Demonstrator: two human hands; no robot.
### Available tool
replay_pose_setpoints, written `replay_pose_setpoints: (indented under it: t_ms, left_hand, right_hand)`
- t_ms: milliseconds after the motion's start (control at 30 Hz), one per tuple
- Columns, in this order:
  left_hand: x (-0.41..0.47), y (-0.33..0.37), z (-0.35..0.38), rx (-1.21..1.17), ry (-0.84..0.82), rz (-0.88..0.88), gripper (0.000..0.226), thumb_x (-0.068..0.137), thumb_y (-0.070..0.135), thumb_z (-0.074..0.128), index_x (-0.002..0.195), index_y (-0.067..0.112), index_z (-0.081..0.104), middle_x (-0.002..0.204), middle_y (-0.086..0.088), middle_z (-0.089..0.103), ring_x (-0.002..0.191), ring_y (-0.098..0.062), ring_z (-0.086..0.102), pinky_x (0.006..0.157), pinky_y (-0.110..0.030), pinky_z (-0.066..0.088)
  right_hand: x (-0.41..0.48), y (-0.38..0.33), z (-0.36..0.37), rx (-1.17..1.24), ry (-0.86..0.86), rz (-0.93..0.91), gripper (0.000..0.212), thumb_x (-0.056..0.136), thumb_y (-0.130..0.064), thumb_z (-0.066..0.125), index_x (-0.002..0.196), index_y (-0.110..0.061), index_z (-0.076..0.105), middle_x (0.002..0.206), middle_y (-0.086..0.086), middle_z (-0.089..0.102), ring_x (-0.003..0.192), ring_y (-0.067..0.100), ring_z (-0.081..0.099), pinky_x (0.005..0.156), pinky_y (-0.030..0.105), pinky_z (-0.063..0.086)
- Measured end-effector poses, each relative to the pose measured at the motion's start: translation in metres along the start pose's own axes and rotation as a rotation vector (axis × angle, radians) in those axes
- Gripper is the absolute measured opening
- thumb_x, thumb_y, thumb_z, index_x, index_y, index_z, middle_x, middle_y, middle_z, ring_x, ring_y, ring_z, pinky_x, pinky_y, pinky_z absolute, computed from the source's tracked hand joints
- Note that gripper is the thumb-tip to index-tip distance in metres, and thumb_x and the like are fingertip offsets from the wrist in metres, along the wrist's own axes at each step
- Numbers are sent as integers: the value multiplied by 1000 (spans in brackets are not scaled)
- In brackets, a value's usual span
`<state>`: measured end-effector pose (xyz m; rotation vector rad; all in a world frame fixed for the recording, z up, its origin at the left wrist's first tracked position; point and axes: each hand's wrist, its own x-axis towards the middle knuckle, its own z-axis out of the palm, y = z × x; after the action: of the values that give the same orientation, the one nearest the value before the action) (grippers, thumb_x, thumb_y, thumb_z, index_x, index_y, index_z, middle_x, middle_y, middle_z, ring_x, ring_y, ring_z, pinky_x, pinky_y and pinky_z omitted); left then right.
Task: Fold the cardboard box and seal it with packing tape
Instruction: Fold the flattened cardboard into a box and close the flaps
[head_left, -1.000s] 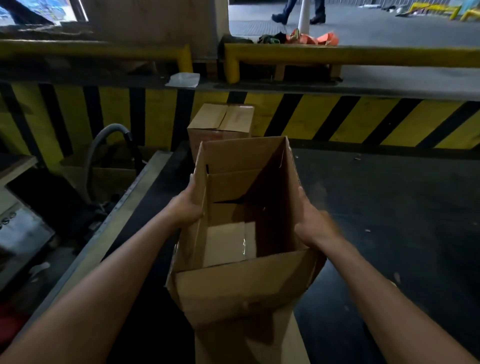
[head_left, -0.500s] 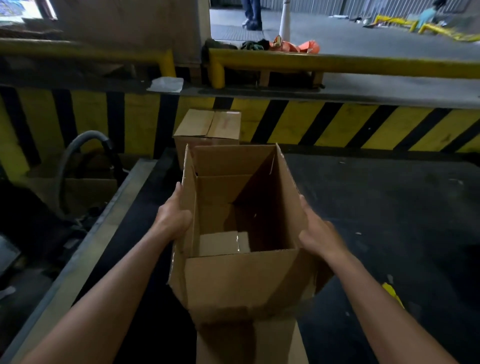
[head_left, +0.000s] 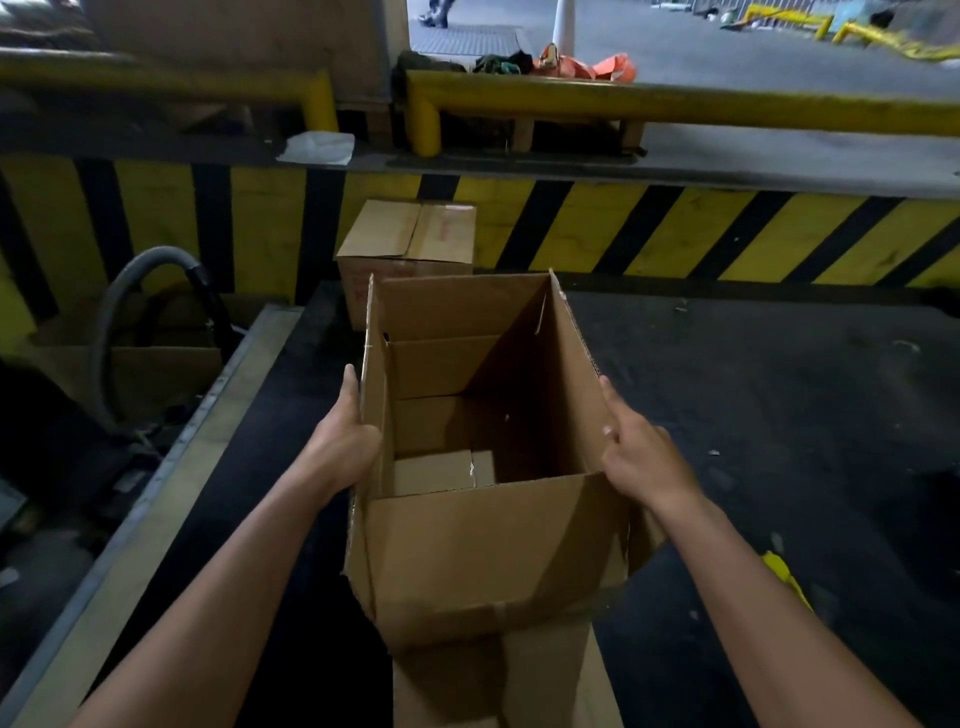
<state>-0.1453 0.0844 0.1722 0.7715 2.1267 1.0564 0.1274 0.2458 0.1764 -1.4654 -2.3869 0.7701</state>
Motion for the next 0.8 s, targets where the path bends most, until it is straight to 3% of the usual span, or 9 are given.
replay_pose_setpoints:
  t_ms: [67,167,267,333,433,500,600,700,800]
  left_hand:
    - [-5,-4,6,-16,-35,27,103,91,0,55,158,47,-8,161,2,34,120,-18,57,83,-32,53]
    - [-11,-7,10,-39,-19,68,103,91,1,56,156,54,-4,160,2,37,134,-22,50,102,-44,50]
    - [-13,-7,8,-70,1,85,96,94,5,56,155,58,3,152,0,47,132,-25,51,106,-53,48]
    - [-15,-4,7,-77,-3,107,91,96,8,56,154,59,9,144,0,53,127,-24,54,105,-52,49]
    - [-19,-3,7,-89,-21,128,88,95,10,58,151,62,15,140,3,56,127,-23,55,105,-53,49]
    - [-19,-5,6,-108,-18,114,88,94,8,57,150,63,17,145,6,53,132,-22,52,108,-53,46]
    - [-20,-5,7,-125,-24,102,91,90,6,57,151,61,20,147,11,51,135,-19,49,111,-50,43]
    - [-22,-1,7,-123,-34,94,94,91,0,57,152,60,19,147,12,51,135,-17,48,112,-49,43]
    - [-21,-2,7,-128,-43,99,94,91,3,61,150,64,20,146,10,53,134,-19,49,110,-52,44]
  right_hand:
    - [0,4,-2,7,-1,-1,73,101,-10,44,154,-43,6,123,12,62,97,27,65,74,39,55]
    - [1,14,-3,22,10,-6,68,103,-17,43,154,-45,7,115,15,64,86,26,67,74,44,59]
    - [3,13,0,-80,47,-57,61,103,-23,43,155,-37,14,95,9,66,70,18,64,65,38,58]
    - [-1,7,3,-197,202,-205,51,102,-24,44,152,-26,32,106,7,66,77,15,64,66,29,54]
    - [-20,3,8,-201,401,-533,35,102,-29,48,132,-15,59,122,7,67,97,18,68,85,28,54]
    - [-32,5,12,-270,374,-652,38,100,-40,50,125,-16,65,123,5,68,109,18,65,104,38,47]
    - [-39,9,20,-558,131,-595,53,95,-56,48,133,-21,59,127,1,66,121,18,59,114,57,31]
    - [-40,7,32,-747,45,-495,58,95,-45,53,146,-20,43,141,8,56,135,26,47,115,66,13]
    - [-46,0,52,-704,8,-414,65,102,-36,40,156,-13,13,160,17,22,150,34,13,118,62,-2]
